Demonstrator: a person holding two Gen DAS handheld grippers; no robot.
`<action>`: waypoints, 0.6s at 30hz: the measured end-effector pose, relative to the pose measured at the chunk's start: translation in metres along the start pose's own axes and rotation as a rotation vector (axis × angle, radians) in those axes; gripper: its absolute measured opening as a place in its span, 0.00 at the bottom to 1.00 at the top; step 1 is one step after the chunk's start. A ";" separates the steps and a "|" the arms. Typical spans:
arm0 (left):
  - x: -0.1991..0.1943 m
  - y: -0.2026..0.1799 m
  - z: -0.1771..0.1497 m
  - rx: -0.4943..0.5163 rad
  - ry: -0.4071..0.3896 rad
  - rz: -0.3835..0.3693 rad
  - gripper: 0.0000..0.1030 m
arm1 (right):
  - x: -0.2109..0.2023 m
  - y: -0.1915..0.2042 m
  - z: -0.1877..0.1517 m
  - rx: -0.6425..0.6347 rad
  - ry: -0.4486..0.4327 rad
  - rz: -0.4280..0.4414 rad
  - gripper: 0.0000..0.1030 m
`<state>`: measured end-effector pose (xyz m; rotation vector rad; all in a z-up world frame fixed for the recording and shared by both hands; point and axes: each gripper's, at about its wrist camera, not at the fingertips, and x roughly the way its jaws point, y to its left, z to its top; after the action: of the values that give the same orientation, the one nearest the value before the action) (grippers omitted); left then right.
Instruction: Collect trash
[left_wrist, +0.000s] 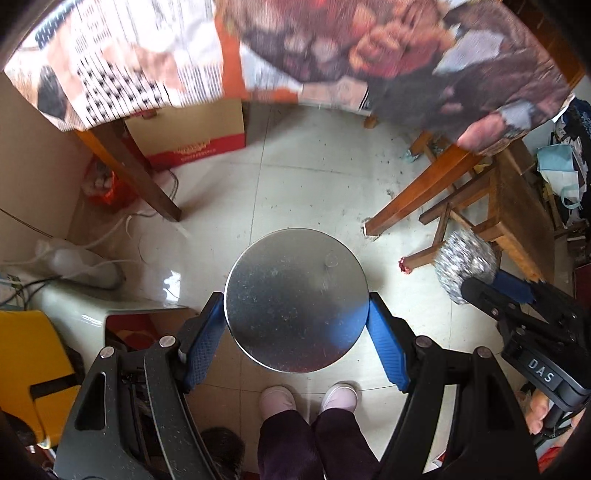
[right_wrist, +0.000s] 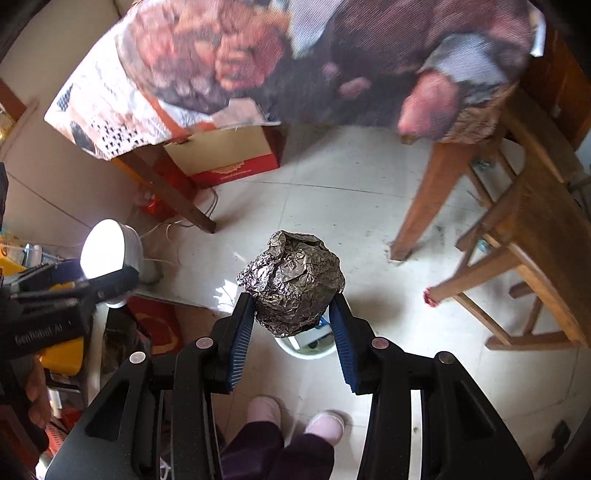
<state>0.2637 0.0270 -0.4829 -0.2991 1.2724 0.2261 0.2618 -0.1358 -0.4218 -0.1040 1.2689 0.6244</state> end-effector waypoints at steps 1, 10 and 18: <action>0.005 0.000 -0.002 -0.002 0.004 -0.001 0.72 | 0.006 0.001 0.000 -0.006 0.004 0.007 0.39; 0.041 -0.011 -0.006 -0.002 0.044 -0.018 0.72 | 0.022 -0.022 -0.008 0.103 0.063 0.036 0.61; 0.058 -0.045 0.012 0.003 0.090 -0.098 0.73 | -0.007 -0.049 -0.007 0.166 0.038 -0.003 0.61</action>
<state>0.3051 -0.0109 -0.5308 -0.3714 1.3430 0.1282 0.2784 -0.1819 -0.4299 0.0193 1.3517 0.5142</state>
